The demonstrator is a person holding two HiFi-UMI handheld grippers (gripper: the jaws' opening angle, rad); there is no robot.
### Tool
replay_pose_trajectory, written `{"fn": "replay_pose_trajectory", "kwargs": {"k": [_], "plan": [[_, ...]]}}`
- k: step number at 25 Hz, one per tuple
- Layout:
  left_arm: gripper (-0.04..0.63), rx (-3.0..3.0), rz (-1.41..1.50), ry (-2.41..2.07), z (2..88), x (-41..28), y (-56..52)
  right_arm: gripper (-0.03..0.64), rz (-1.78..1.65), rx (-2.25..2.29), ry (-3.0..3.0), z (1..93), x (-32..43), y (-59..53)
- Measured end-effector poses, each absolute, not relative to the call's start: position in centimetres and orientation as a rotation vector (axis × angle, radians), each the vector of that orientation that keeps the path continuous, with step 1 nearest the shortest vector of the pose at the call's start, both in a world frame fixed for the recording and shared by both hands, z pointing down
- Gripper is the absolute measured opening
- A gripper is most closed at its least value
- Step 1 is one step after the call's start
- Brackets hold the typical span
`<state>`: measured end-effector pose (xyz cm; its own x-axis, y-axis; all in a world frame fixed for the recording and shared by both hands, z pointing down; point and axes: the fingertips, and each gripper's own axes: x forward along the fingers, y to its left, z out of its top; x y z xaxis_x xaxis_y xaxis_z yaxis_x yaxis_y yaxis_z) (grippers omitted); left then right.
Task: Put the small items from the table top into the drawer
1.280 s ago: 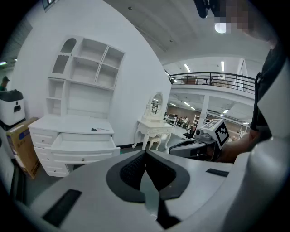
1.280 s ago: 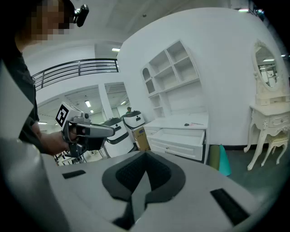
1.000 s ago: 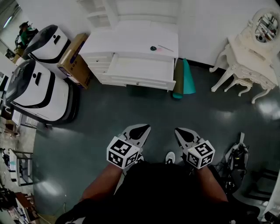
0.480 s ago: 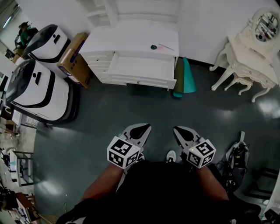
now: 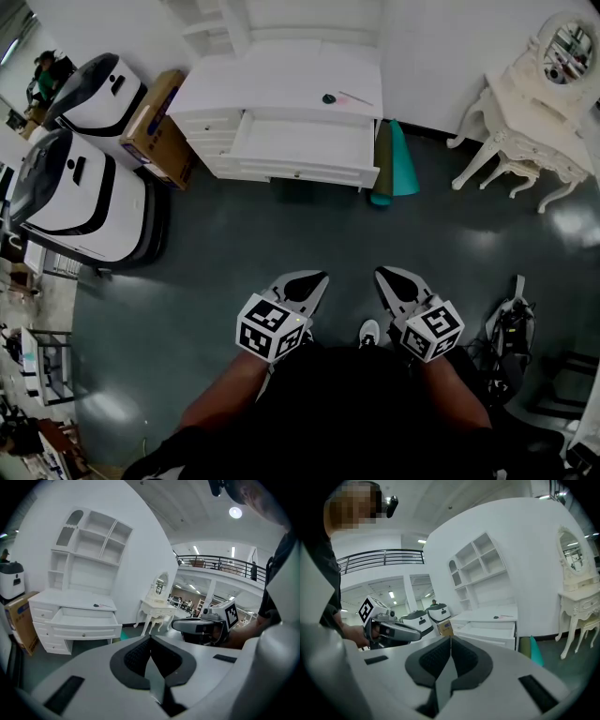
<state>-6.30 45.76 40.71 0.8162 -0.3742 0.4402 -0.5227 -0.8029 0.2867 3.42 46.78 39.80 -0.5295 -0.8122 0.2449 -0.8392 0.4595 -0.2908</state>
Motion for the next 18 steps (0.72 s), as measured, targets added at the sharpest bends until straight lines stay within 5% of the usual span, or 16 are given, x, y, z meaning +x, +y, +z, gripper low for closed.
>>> {"fn": "replay_pose_trajectory", "kwargs": {"k": [18], "plan": [[0.003, 2.64, 0.477, -0.616, 40.5, -12.4, 44.4, 0.026, 0.515, 1.559, -2.491, 40.4, -2.7, 46.6]]}}
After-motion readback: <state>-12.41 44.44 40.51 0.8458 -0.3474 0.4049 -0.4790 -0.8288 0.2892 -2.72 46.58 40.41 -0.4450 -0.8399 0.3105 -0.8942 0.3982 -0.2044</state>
